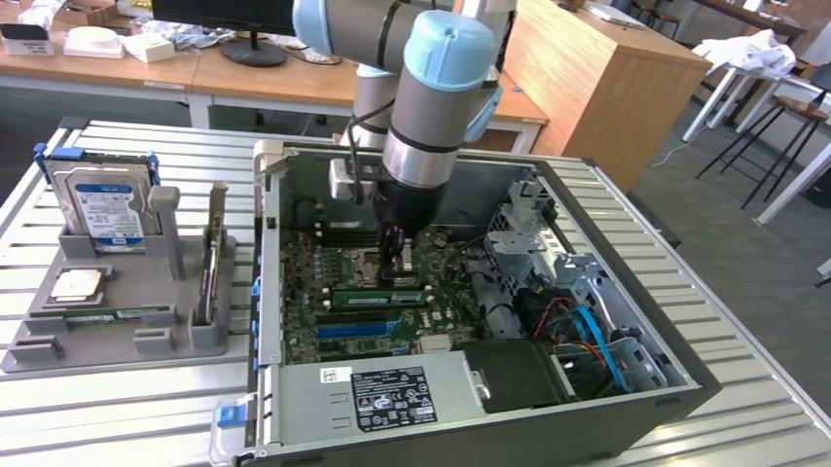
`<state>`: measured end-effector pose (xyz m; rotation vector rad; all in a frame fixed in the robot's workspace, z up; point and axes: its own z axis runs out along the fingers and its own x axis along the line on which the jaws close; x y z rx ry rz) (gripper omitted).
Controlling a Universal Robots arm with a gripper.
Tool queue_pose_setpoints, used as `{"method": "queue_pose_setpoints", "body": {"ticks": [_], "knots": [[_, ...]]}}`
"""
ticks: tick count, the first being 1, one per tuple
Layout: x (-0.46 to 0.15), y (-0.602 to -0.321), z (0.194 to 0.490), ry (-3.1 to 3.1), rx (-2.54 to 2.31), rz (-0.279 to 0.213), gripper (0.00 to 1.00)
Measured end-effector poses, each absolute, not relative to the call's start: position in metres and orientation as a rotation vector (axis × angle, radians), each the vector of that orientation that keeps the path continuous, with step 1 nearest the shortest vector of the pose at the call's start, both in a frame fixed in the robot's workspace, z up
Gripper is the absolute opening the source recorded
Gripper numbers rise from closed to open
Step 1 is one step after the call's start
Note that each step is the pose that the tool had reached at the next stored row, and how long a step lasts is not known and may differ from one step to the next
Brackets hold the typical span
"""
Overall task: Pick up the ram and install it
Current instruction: 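Press down the ram until it locks into place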
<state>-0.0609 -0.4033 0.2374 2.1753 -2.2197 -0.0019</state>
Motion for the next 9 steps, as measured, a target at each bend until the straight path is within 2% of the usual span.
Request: {"method": "queue_pose_setpoints", "body": {"ticks": [9], "knots": [[-0.079,-0.403,0.237,-2.224,2.170,-0.002,0.10]]}}
